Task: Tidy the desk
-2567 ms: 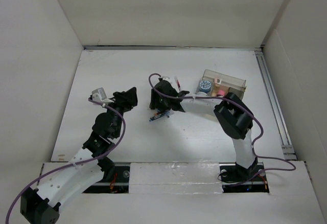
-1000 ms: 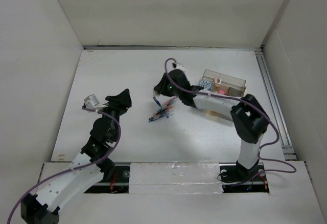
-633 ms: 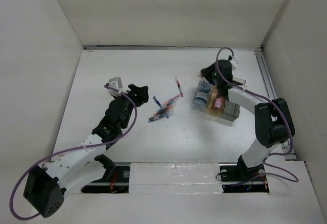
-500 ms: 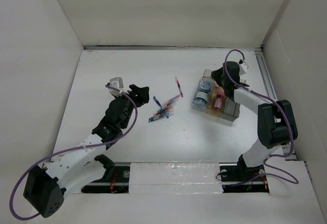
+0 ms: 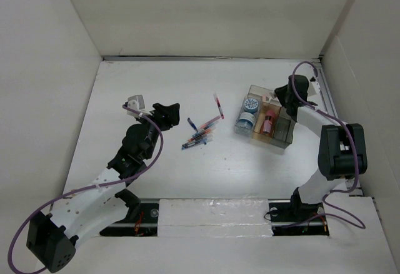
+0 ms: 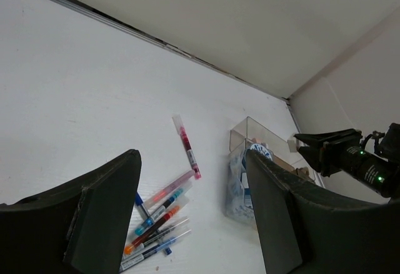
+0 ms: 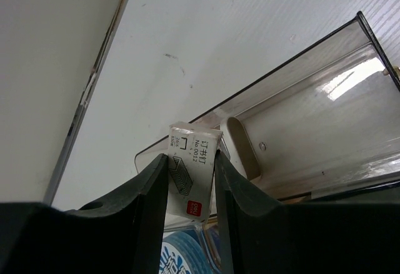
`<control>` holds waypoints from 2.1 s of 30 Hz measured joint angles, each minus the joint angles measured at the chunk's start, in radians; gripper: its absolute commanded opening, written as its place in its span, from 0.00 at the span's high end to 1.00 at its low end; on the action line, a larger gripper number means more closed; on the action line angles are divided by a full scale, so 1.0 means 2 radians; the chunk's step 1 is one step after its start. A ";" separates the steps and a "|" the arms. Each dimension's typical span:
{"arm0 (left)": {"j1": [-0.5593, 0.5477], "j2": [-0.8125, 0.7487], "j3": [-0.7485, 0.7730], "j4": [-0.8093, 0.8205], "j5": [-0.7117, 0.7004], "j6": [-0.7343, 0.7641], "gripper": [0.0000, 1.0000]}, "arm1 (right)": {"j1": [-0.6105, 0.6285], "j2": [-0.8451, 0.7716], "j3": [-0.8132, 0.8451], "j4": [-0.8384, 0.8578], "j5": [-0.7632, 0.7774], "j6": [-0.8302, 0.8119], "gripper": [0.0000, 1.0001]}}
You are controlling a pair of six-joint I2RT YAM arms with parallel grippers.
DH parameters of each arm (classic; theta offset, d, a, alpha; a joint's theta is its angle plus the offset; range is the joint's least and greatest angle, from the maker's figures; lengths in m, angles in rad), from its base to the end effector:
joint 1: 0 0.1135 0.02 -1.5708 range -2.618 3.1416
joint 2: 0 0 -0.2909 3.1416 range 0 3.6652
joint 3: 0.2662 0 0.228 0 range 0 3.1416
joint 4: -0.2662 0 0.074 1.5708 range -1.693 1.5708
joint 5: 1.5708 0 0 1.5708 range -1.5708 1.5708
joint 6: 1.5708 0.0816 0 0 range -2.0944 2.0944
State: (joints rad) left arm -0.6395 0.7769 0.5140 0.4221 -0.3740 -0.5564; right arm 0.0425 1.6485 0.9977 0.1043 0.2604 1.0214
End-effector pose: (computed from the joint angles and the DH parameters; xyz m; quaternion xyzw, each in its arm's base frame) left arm 0.1691 -0.0887 0.3420 -0.1149 0.6427 -0.3213 0.6860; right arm 0.3851 -0.0047 0.2385 0.4625 0.7329 0.1489 0.4762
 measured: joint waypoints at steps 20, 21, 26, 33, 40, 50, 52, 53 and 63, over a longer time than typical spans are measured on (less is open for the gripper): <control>0.000 -0.010 -0.008 0.002 -0.006 0.000 0.36 | 0.037 -0.008 0.002 -0.014 -0.006 -0.016 1.00; 0.000 -0.011 -0.008 0.002 -0.006 0.000 0.36 | 0.051 -0.012 0.002 -0.010 -0.007 -0.027 1.00; 0.000 -0.011 -0.008 0.004 -0.007 0.000 0.36 | 0.156 0.025 0.075 -0.031 -0.014 -0.083 0.97; 0.000 -0.010 -0.008 0.004 -0.010 0.000 0.36 | 0.262 0.134 0.206 -0.089 0.008 -0.154 0.47; 0.000 -0.012 -0.009 0.004 -0.010 0.000 0.36 | 0.260 0.219 0.285 -0.169 0.019 -0.169 0.50; 0.000 -0.012 -0.009 0.004 -0.008 0.000 0.36 | 0.249 0.266 0.320 -0.231 0.014 -0.170 0.63; 0.000 -0.012 -0.009 0.004 -0.008 0.001 0.36 | 0.249 0.270 0.323 -0.236 0.011 -0.172 0.73; 0.000 -0.012 -0.009 0.004 -0.007 0.001 0.36 | 0.250 0.270 0.326 -0.239 0.010 -0.174 0.75; 0.000 -0.012 -0.009 0.005 -0.002 0.001 0.36 | 0.251 0.273 0.329 -0.235 0.017 -0.175 1.00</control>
State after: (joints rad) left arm -0.6395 0.7528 0.4965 0.4313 -0.3786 -0.5537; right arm 0.5438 2.1952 1.6562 -0.3649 0.2943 0.6708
